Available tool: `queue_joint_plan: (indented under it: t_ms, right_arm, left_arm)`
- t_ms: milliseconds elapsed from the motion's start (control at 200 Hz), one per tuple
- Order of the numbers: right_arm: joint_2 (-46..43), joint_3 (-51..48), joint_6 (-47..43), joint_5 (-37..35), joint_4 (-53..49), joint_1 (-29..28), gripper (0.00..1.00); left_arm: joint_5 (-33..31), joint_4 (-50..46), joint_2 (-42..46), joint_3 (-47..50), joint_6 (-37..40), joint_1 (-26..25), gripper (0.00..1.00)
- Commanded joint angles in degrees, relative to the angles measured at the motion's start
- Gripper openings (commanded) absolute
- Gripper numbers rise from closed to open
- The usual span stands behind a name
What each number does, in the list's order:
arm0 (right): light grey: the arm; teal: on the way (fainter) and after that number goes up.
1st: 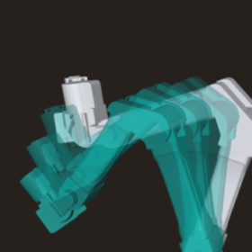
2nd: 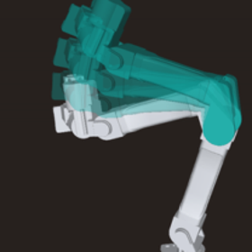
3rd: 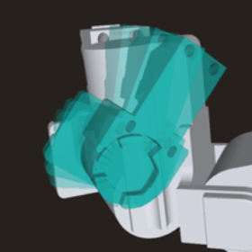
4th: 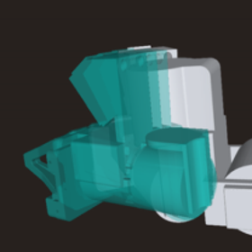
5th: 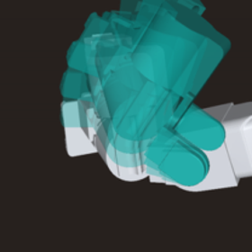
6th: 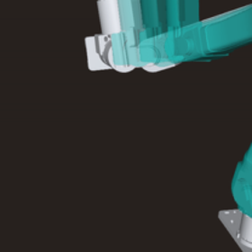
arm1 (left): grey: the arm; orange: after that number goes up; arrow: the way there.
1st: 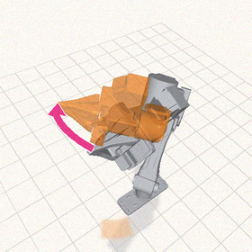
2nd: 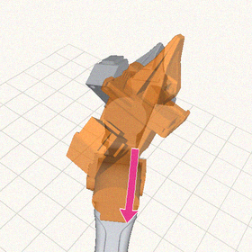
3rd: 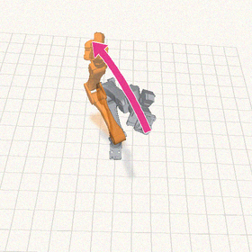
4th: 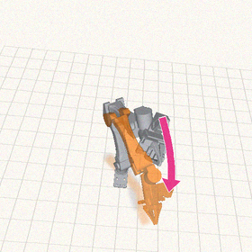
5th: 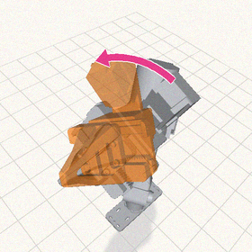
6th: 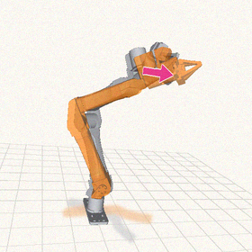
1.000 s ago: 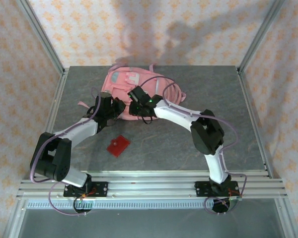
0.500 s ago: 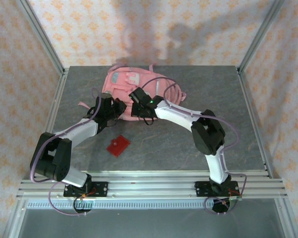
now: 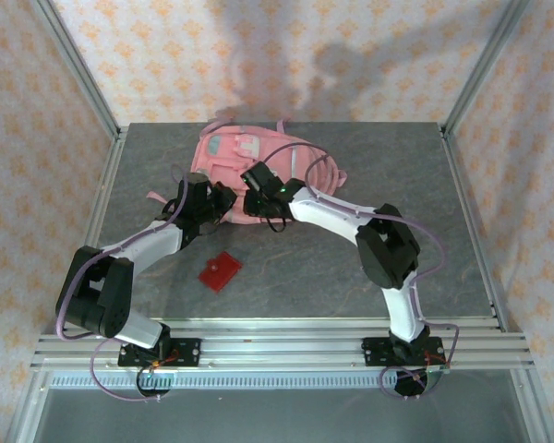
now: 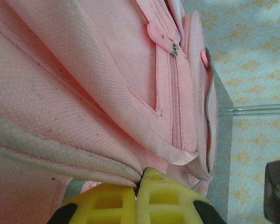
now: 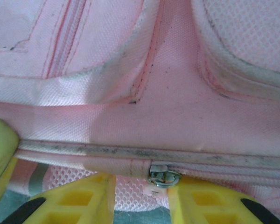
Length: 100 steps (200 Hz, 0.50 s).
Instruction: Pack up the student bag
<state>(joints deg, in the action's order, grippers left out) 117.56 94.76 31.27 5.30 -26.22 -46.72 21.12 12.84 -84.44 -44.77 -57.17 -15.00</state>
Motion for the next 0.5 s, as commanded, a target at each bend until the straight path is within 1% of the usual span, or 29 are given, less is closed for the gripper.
queue_joint_plan:
  t_ms: [0, 35, 100, 125, 255, 400, 496]
  right_arm:
    - [3.8, 4.2, 0.0, -7.0, -0.4, -0.1, 0.32]
    - [4.5, 5.0, 0.1, -8.4, -1.4, -0.1, 0.25]
    - [4.9, 5.5, 0.5, -9.9, -2.3, -0.1, 0.04]
    - [4.7, 5.4, 0.5, -10.2, -2.4, 0.0, 0.01]
    - [1.8, 3.4, 0.9, -10.1, -2.4, 0.0, 0.0]
    - [-4.6, -1.6, -0.3, -8.2, -1.6, 0.0, 0.0]
    - [-7.0, -3.5, -1.0, -5.5, -4.1, 1.5, 0.0]
  left_arm:
    - [3.7, 6.8, 2.1, -0.1, -0.6, -0.9, 0.0]
    - [3.7, 7.1, 2.1, 0.0, -0.7, -0.9, 0.0]
    - [3.7, 7.1, 2.1, 0.1, -0.7, -0.9, 0.0]
    - [3.6, 7.0, 2.1, 0.1, -0.7, -0.9, 0.0]
    - [3.2, 6.4, 2.0, 0.0, 0.1, -0.7, 0.0]
    - [2.5, 5.6, 2.2, 0.3, 1.0, 0.0, 0.0]
    - [1.4, 4.0, 2.4, 0.2, 2.5, 0.3, 0.0]
